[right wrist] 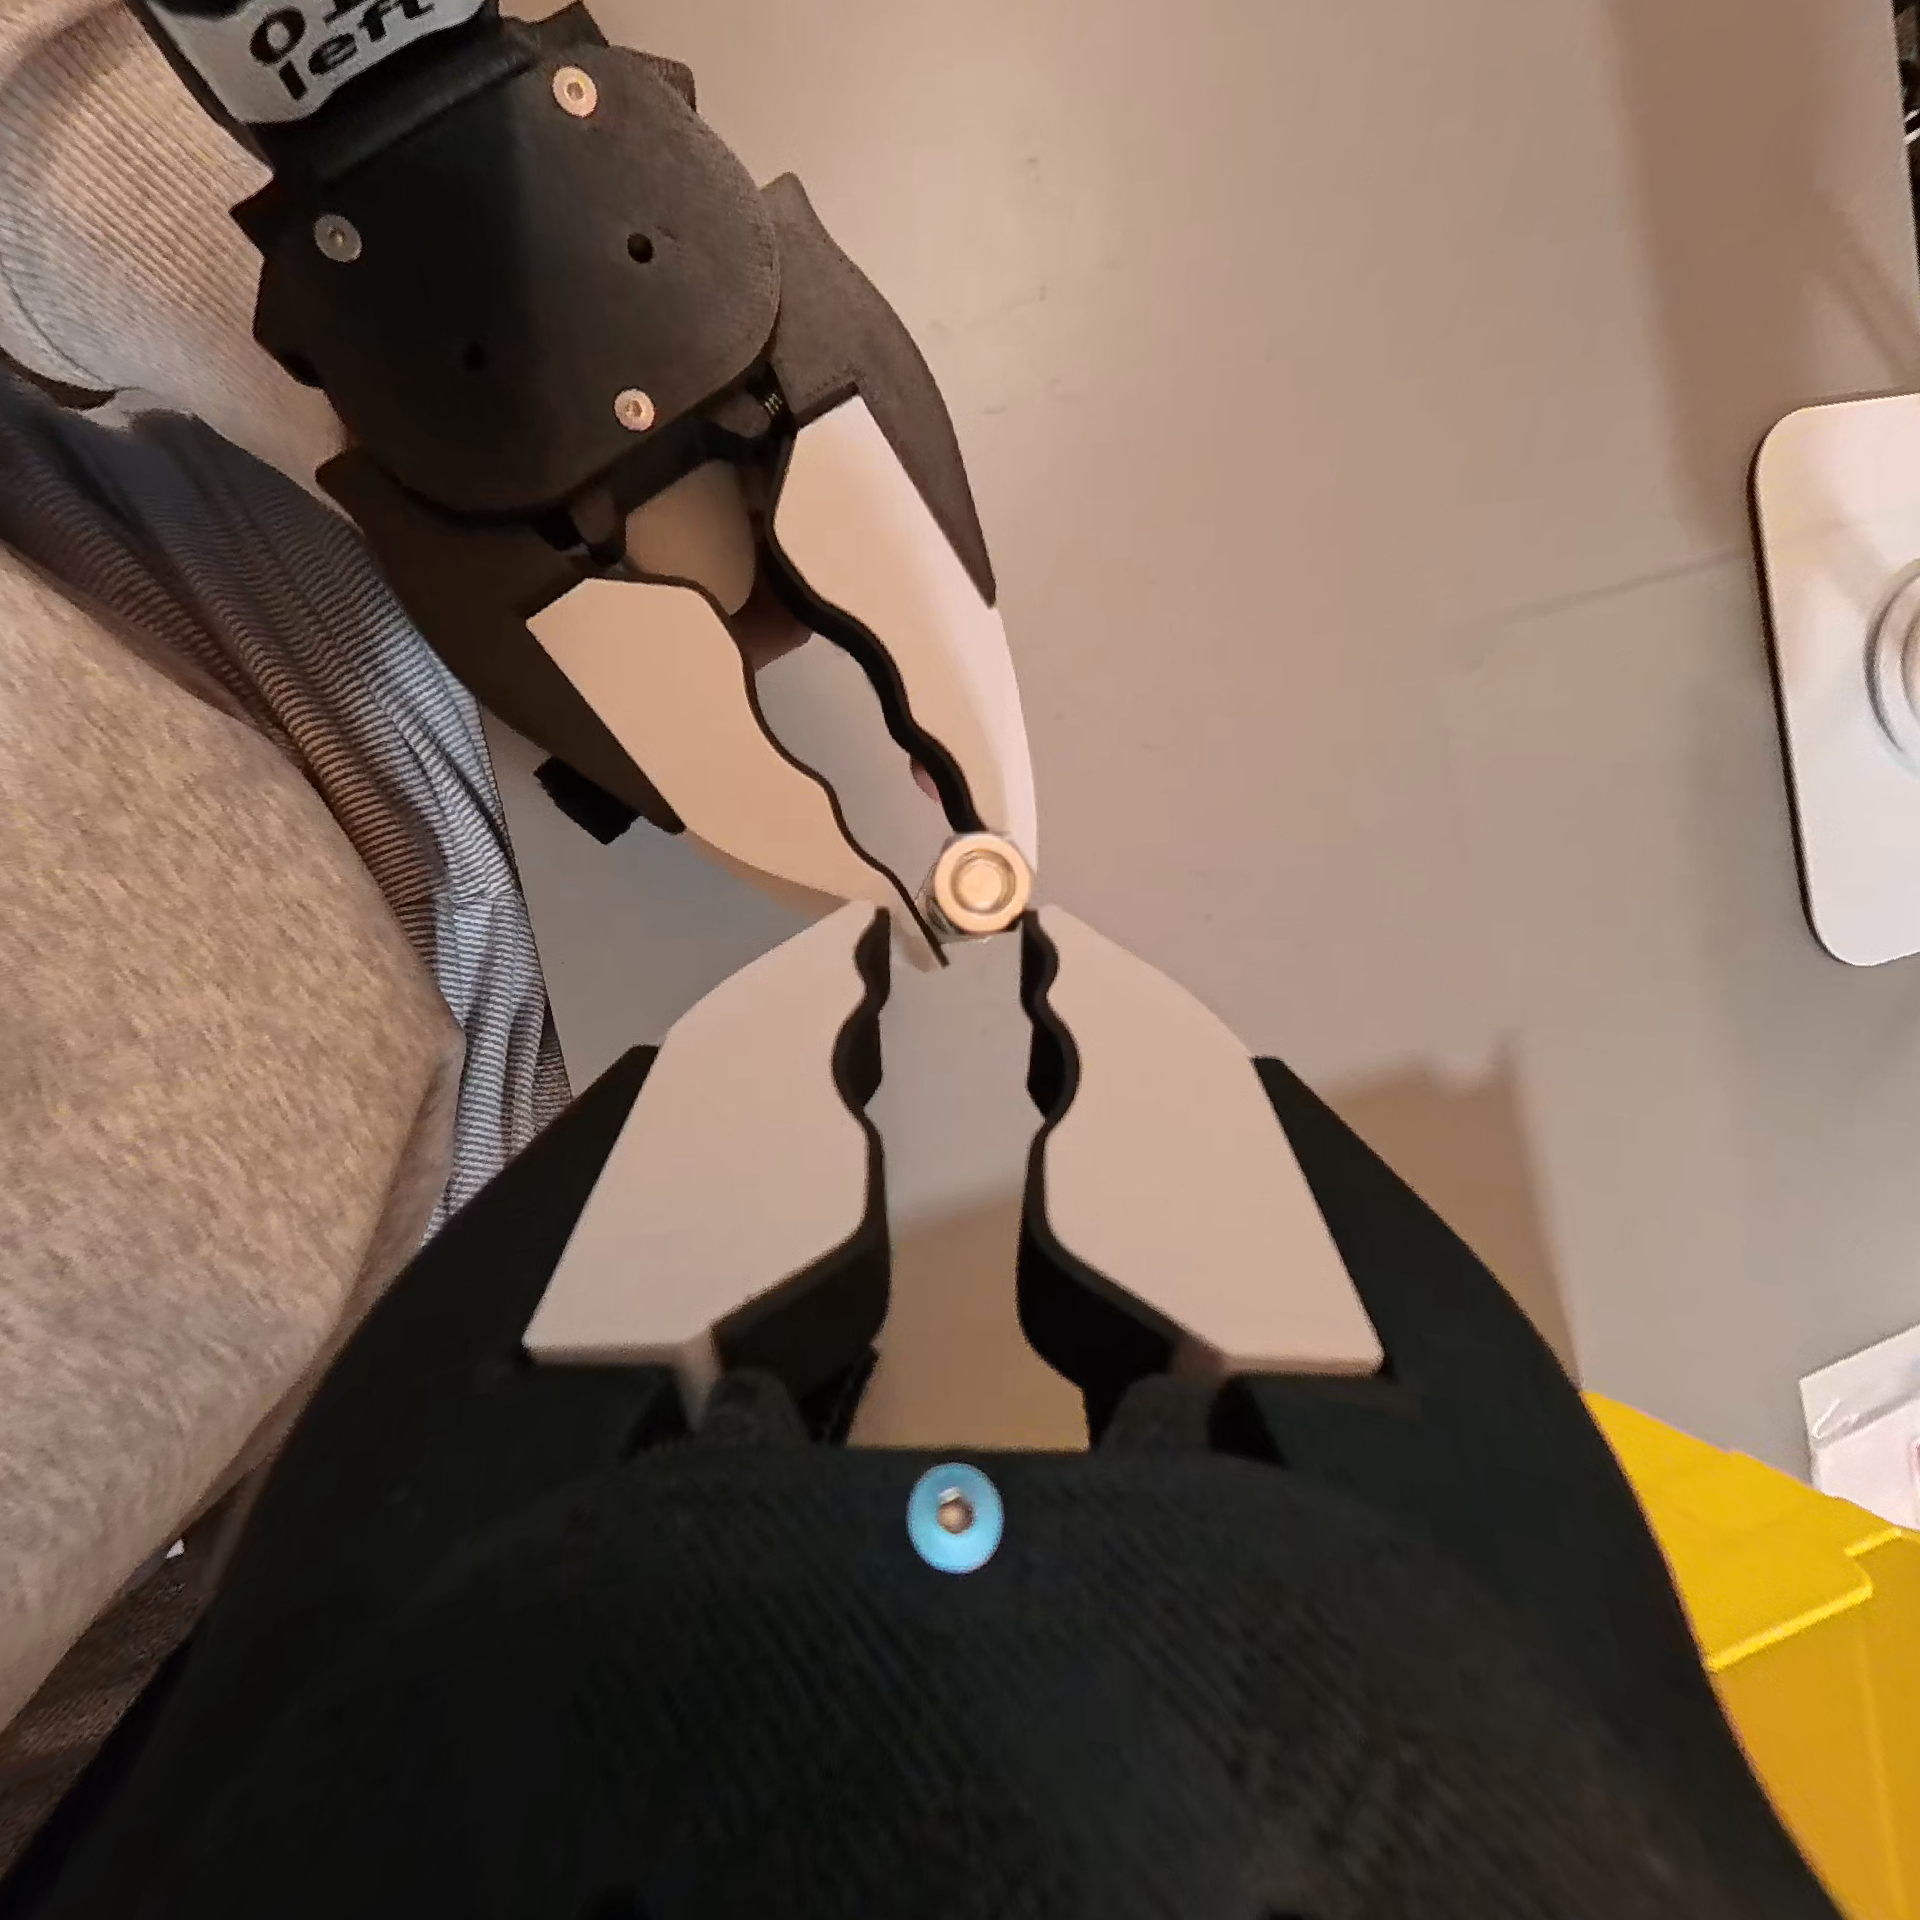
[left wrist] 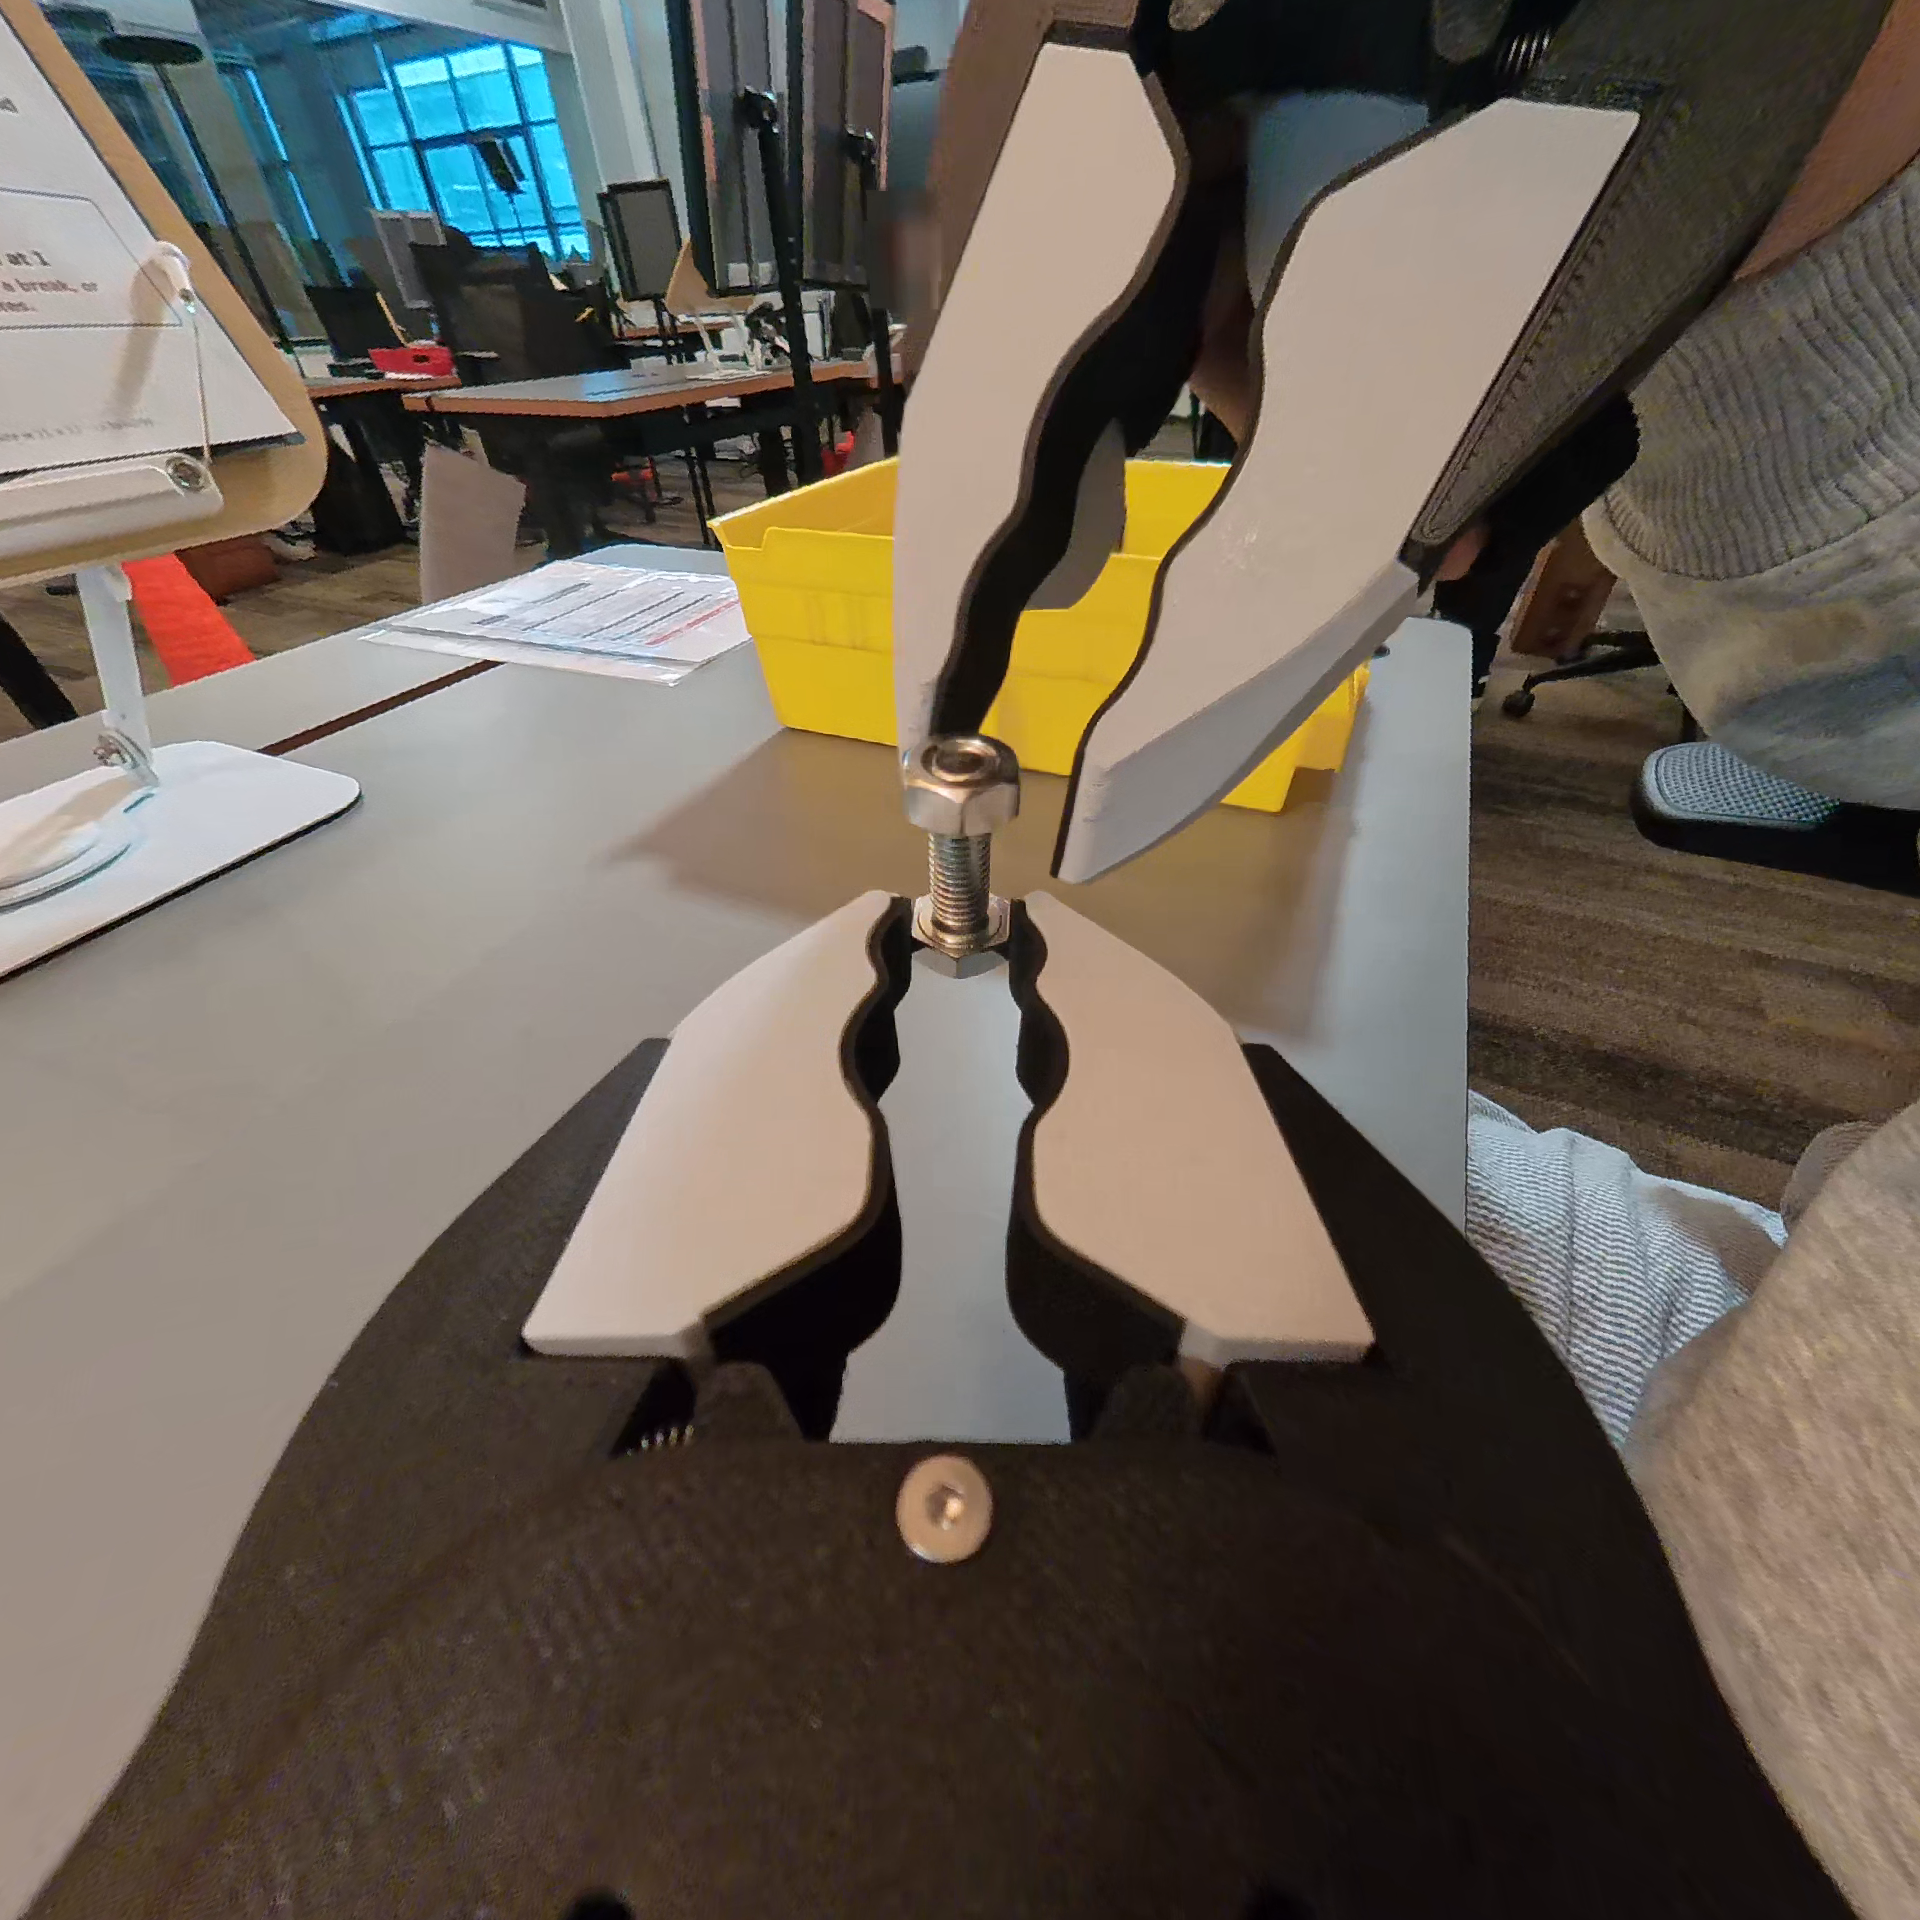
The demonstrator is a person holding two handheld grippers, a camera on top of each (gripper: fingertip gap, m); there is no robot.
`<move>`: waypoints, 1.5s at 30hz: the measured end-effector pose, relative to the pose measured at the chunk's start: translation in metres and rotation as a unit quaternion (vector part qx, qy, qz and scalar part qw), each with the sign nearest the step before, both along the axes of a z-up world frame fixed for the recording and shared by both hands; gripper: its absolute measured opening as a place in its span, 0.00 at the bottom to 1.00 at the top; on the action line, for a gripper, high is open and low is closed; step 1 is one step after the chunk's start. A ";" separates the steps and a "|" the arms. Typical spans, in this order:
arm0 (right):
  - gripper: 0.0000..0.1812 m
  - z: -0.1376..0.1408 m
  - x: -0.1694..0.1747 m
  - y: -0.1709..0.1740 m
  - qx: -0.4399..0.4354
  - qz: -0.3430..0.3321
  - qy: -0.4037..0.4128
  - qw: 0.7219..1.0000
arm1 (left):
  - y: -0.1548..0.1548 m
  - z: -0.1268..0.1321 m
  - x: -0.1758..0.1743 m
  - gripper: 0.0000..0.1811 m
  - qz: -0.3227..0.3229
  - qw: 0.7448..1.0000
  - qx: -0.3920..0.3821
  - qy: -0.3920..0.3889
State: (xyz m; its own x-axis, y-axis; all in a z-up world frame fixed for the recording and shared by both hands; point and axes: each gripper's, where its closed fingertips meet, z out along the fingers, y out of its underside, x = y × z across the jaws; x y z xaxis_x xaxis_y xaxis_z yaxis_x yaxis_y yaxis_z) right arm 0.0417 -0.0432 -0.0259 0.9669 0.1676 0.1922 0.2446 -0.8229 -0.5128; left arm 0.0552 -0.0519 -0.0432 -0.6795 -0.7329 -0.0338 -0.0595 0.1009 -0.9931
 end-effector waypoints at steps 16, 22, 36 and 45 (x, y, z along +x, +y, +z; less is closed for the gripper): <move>0.12 0.001 -0.001 0.006 0.013 0.017 -0.024 0.999 | -0.006 -0.004 -0.003 0.11 -0.015 1.000 0.011 0.005; 0.16 0.014 0.001 0.005 0.037 -0.025 0.020 0.999 | 0.001 -0.003 0.001 0.11 0.000 1.000 -0.004 0.015; 0.11 0.003 -0.011 -0.003 0.003 0.044 0.015 0.999 | -0.011 -0.004 -0.008 0.10 -0.037 0.999 0.014 0.005; 0.19 0.012 -0.006 -0.012 0.010 0.038 0.020 0.999 | -0.017 -0.005 -0.014 0.10 -0.063 0.998 0.010 0.015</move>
State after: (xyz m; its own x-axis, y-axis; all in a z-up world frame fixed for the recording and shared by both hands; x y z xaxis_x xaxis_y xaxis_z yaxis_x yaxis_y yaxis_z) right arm 0.0361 -0.0548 -0.0141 0.9584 0.2375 0.1583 0.2854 -0.7927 -0.5387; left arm 0.0416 -0.0693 -0.0483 -0.7666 -0.6416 -0.0262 -0.0749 0.1298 -0.9887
